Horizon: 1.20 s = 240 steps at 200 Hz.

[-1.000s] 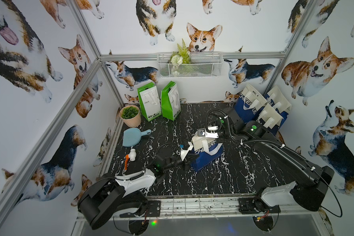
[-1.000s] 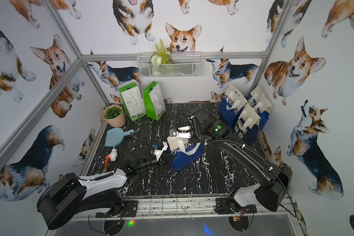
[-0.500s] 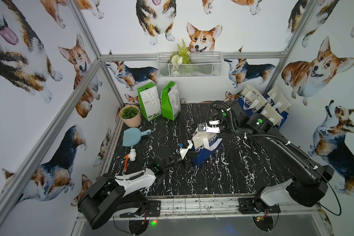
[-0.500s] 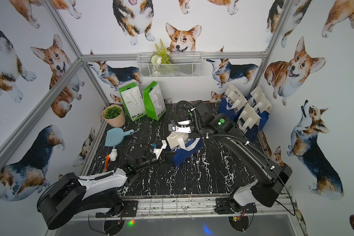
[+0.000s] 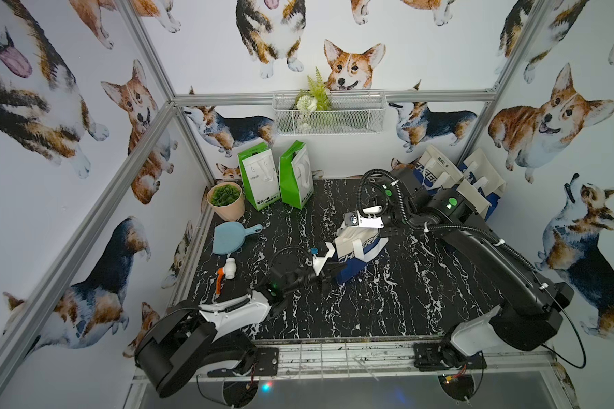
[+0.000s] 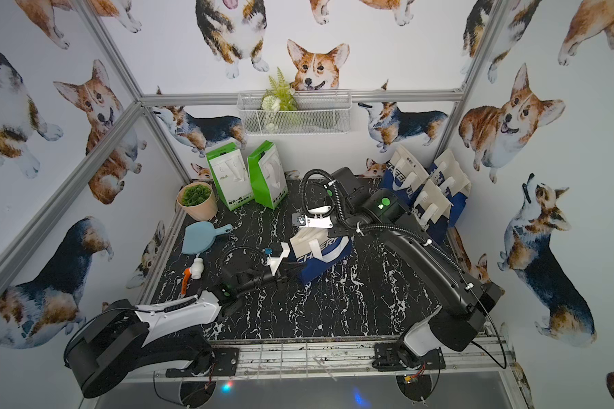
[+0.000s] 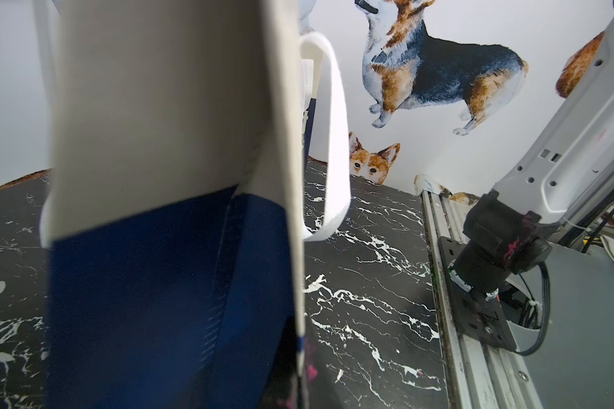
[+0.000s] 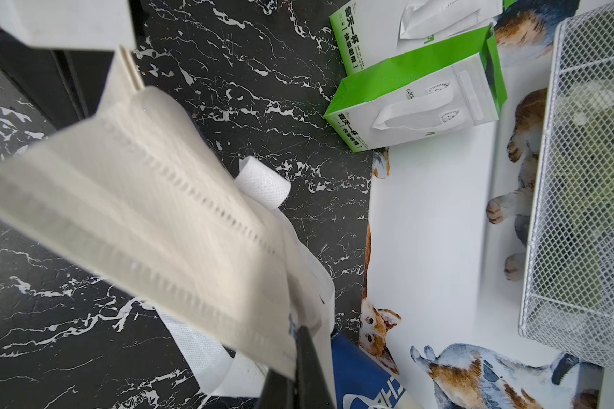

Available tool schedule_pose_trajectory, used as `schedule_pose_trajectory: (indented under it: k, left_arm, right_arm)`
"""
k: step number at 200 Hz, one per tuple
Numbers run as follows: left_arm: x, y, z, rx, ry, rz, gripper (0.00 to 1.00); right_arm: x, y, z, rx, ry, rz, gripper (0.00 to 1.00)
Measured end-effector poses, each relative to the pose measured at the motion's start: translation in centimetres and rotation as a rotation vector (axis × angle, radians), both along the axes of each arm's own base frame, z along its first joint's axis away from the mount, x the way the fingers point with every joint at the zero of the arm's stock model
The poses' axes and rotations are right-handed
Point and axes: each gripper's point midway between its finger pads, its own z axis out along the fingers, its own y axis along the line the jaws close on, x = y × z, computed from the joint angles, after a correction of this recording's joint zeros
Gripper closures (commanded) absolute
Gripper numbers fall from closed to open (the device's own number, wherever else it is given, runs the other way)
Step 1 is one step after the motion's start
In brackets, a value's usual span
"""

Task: Open the takeout bag
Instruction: Open the takeout bag at the center of the board.

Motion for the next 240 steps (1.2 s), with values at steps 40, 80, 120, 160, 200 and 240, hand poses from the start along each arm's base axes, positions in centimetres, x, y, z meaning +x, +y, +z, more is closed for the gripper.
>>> schedule_pose_trajectory:
  k: [40,80,120,160,200,240]
  left_arm:
    - [0.1,0.0,-0.2,0.01,0.008,0.004,1.0]
    - [0.2,0.2,-0.7,0.032,0.015,0.018,1.0]
    - [0.2,0.3,-1.3,0.052,0.028,0.023,1.0]
    - [0.3,0.3,-1.4,0.057,0.028,0.023,1.0]
    - [0.5,0.5,-0.8,0.047,0.006,0.042,1.0]
    - [0.5,0.6,-0.9,0.055,0.012,0.05,1.0]
  right_arm:
    - [-0.5,-0.1,-0.3,-0.001,0.039,-0.005,1.0]
    - [-0.7,-0.1,-1.2,-0.027,0.073,0.0,1.0]
    - [0.2,-0.8,-2.1,-0.071,0.069,-0.028,1.0]
    - [0.3,-0.9,-2.0,-0.066,0.072,-0.03,1.0]
    - [-0.5,-0.6,-0.7,-0.011,0.085,-0.007,1.0]
    - [-0.4,-0.9,-1.2,-0.042,0.099,-0.02,1.0]
